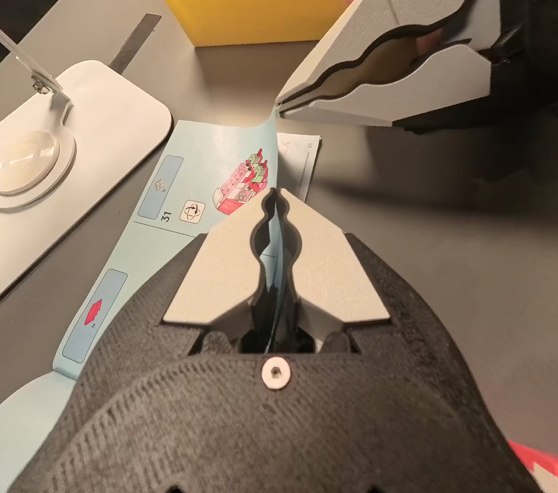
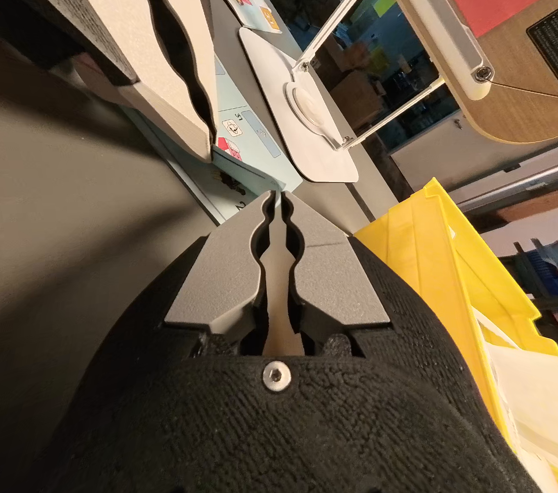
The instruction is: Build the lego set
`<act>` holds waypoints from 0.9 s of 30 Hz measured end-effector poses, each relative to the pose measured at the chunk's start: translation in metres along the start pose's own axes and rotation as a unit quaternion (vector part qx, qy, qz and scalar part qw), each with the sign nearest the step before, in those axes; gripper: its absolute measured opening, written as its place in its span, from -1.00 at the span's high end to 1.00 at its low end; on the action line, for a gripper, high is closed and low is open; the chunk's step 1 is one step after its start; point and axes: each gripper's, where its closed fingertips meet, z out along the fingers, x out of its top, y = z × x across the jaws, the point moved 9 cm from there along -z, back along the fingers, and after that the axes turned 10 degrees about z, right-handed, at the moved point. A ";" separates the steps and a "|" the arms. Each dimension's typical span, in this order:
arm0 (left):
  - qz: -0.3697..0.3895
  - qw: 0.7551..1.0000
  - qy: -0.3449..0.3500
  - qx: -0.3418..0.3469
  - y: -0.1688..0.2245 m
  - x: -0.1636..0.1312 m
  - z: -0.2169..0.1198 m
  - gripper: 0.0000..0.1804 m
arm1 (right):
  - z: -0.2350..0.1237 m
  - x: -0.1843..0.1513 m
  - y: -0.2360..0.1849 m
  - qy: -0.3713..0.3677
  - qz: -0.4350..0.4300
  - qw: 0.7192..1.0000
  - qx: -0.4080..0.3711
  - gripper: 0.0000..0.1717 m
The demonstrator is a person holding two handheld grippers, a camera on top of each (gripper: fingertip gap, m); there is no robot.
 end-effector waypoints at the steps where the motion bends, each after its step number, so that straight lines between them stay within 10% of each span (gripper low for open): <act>1: 0.000 1.000 0.000 0.000 0.000 0.000 0.000 1.00 | 0.000 0.000 0.000 0.000 -0.001 1.000 0.000 0.98; 27: 0.005 1.000 -0.004 -0.002 0.001 0.000 0.001 1.00 | 0.002 -0.001 -0.002 -0.006 -0.008 1.000 0.005 1.00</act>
